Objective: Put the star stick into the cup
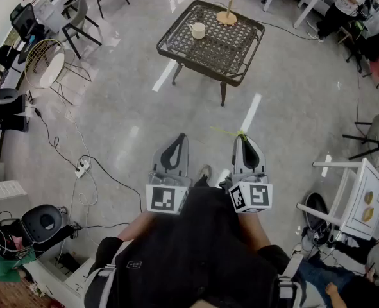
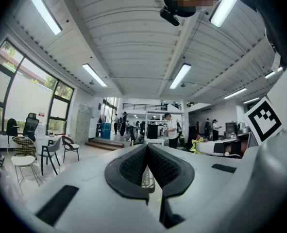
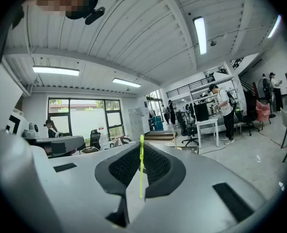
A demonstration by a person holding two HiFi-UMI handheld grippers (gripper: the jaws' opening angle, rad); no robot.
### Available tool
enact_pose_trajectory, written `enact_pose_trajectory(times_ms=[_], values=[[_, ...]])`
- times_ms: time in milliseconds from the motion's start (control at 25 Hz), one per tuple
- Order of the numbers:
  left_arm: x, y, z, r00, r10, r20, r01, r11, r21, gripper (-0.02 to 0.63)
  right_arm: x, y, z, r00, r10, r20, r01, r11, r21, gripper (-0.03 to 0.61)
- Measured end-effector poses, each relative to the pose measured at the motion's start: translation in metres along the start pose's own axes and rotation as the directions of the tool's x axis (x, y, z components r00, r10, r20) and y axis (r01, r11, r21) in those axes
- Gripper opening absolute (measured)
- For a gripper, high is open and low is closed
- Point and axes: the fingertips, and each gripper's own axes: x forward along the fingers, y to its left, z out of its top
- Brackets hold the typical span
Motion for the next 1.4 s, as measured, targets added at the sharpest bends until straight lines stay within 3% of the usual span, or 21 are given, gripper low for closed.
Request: enact_pose_trajectory(times_ms=[600, 1120, 1400], values=[[0.017, -0.005, -0.002, 1.000, 0.004, -0.009, -0.004, 1.000, -0.001, 0.015, 0.006, -0.018, 0.003, 1.000, -0.007, 0.018, 0.007, 1.000, 0.029, 0.021], [0.052, -0.025, -0.007, 0.998, 0.060, -0.005, -0.060, 0.998, 0.021, 0.015, 0.030, -0.059, -0.003, 0.999, 0.053, 0.006, -0.053, 0.998, 0.029, 0.021], [0.078, -0.005, -0.022, 0.996, 0.086, -0.037, -0.086, 0.996, 0.007, 0.015, 0.063, -0.067, -0.008, 0.998, 0.059, -0.011, -0.058, 0.998, 0.035, 0.021]])
